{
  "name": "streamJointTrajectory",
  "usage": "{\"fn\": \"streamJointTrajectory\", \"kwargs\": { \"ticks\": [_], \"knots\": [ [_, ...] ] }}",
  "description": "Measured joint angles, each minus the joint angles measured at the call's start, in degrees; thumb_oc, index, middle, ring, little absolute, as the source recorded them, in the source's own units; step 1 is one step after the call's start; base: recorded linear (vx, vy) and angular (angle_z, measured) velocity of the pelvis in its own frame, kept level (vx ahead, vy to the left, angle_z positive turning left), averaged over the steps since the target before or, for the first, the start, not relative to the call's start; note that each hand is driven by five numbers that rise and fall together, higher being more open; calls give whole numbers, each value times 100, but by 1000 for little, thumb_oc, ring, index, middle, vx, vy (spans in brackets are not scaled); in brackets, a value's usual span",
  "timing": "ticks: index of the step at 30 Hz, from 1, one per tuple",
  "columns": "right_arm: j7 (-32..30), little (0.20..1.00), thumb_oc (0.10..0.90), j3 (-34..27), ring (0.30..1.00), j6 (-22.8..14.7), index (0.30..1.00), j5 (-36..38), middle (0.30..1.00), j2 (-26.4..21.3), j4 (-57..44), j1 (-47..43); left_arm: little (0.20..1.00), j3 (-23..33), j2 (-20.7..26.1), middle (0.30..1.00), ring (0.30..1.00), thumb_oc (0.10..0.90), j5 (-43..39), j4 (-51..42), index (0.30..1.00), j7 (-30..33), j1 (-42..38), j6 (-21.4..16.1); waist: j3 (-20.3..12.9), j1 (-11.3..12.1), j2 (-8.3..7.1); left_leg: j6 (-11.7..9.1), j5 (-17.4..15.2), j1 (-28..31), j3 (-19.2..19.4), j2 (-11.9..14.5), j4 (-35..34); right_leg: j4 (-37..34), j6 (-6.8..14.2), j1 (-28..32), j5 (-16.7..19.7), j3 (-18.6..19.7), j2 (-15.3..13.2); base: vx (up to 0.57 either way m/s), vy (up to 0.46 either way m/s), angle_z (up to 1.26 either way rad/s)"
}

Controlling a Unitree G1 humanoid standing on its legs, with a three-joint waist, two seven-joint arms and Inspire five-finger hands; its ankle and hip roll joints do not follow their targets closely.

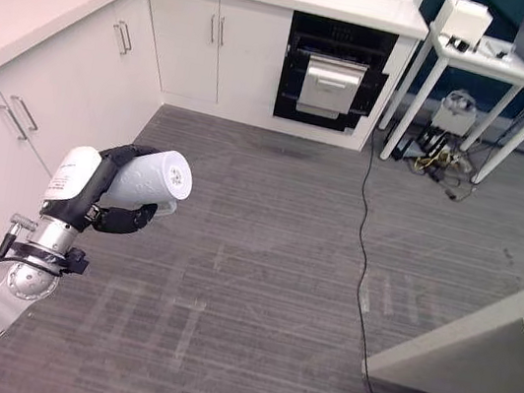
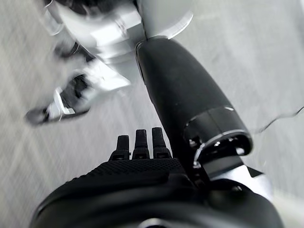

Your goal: Place the dishes in the dishwasher.

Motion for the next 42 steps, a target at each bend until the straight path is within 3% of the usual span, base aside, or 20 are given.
{"fn": "streamJointTrajectory", "kwargs": {
  "ticks": [3,4,5,7,8,10,14,15,16,17,19,20,23,24,25,27,30,35,39,42],
  "knots": [
    [92,900,800,284,900,-6,900,1,900,-243,-236,-169,300,-75,46,300,300,400,3,43,300,-7,-136,91,21,-170,316,-352,-203,543,-28,-168,-631,-2679,-764,-414,-166,-541,526,345,-154,-23],
    [131,900,800,396,900,1,900,2,900,-198,-358,-158,300,-118,-35,300,300,400,4,79,300,-13,-357,83,125,-253,89,-1297,-498,412,16,-278,-228,-4174,-898,-463,146,-565,427,347,-250,121],
    [241,900,800,216,900,-34,900,26,900,65,-210,-204,300,-195,178,300,300,400,18,9,300,-47,-839,-24,195,-455,-297,134,-1266,-104,-166,-277,1057,-4185,-310,-1051,731,-6,-235,429,-349,68],
    [246,900,800,200,900,28,900,5,900,33,128,-327,300,-177,67,300,300,400,11,137,300,-62,-481,101,237,-266,-370,-67,-1499,393,-63,-505,1051,-3629,-565,-1484,854,231,-320,493,-443,2],
    [274,900,800,200,900,62,900,7,900,28,145,-287,300,-174,-7,300,300,400,13,125,300,-101,-17,84,218,-254,15,-254,-1373,1064,-122,-290,260,-3198,-1225,-1378,679,-210,465,493,-465,-5],
    [318,900,800,325,900,74,900,16,900,57,137,-219,300,-149,-80,300,300,400,11,131,300,-196,311,121,148,-259,-46,-777,-1080,1306,-122,-387,480,-3674,-2013,-451,671,-523,1077,376,-379,13],
    [309,900,800,360,900,74,900,17,900,-88,42,-432,300,-151,-129,300,300,400,-2,-334,300,-357,520,163,166,71,-92,-1093,-1040,1225,-196,197,714,-4475,-2037,827,679,173,995,270,-318,11],
    [360,900,800,392,900,-16,900,15,900,-286,18,-610,300,-80,-173,300,300,400,-6,-364,300,-365,500,167,207,67,-75,-1371,189,1169,-423,345,290,-3477,-2004,658,365,-52,736,240,-297,-18],
    [376,900,800,422,900,-87,900,15,900,-471,4,-752,300,78,-322,300,300,400,-20,-371,300,-344,563,147,191,78,12,-1565,372,1003,-530,181,1030,-2945,-1866,332,-87,-275,733,231,-244,-11],
    [391,900,800,432,900,-136,900,16,900,-515,68,-864,300,269,-279,300,300,400,-29,-396,300,-344,589,107,117,138,-178,-1720,903,387,-321,73,2569,-3907,-2495,608,26,-383,798,261,-132,2],
    [405,900,800,443,900,-154,900,25,900,-661,311,-897,300,322,-385,300,300,400,-132,-399,300,-305,654,7,-26,164,76,-1075,409,-590,-424,324,3622,-4049,-2250,775,347,108,1113,318,-5,-17],
    [500,900,800,456,900,-147,900,20,900,-653,488,-946,300,327,-340,300,300,400,-184,-376,300,-304,682,-11,-45,304,155,-940,148,-811,-511,273,2678,-4173,-2046,954,256,356,1199,325,59,-76],
    [581,900,800,580,900,-129,900,13,900,-555,735,-984,300,326,-284,300,300,400,-230,-312,300,-303,689,2,1,329,82,-919,646,-711,-678,228,-506,-4774,-1653,1680,191,741,1290,341,87,-70],
    [579,900,800,669,900,-122,900,10,900,-585,750,-973,300,323,-364,300,300,400,-234,-322,300,-304,645,-13,15,364,244,-1032,914,-911,-979,274,-880,-4616,-1459,1721,-254,398,1235,387,87,-79],
    [576,900,800,738,900,-102,900,7,900,-624,741,-1003,300,346,-418,300,300,400,-242,-331,300,-286,631,-27,116,385,305,-1151,1043,-1215,-1298,297,-855,-4425,-1784,1730,-262,443,1364,412,79,-91],
    [577,900,800,804,900,-106,900,7,900,-644,724,-960,300,324,-412,300,300,400,-232,-222,300,-410,826,-5,213,355,488,-1140,1047,-1685,-1518,251,-625,-4389,-1782,2075,-453,599,1516,452,114,-94],
    [570,900,800,844,900,-102,900,4,900,-648,684,-719,300,351,-403,300,300,400,-232,-53,300,-435,939,-24,251,373,378,-945,1032,-1862,-1166,132,-255,-4552,-1465,2646,-714,678,1402,417,214,-70],
    [493,900,800,531,900,-75,900,2,900,-450,664,-552,300,653,-259,300,300,400,-231,-30,300,-646,1055,-169,221,349,-5,-65,1069,-715,-1046,-491,-329,-3800,-666,3084,-1195,727,802,353,200,-65],
    [422,900,800,525,900,-21,900,7,900,85,-5,-382,300,745,-44,300,300,400,-237,-22,300,-695,605,-297,233,268,8,193,817,-208,-989,-652,-368,-854,5,1709,-777,571,867,171,39,2],
    [482,900,800,530,900,-107,900,-62,900,1,-335,-583,300,724,-17,300,300,400,-231,-33,300,-674,671,-300,274,227,241,70,722,192,-760,-538,-690,-693,-132,649,-773,142,495,178,-125,-44]
  ]
}}
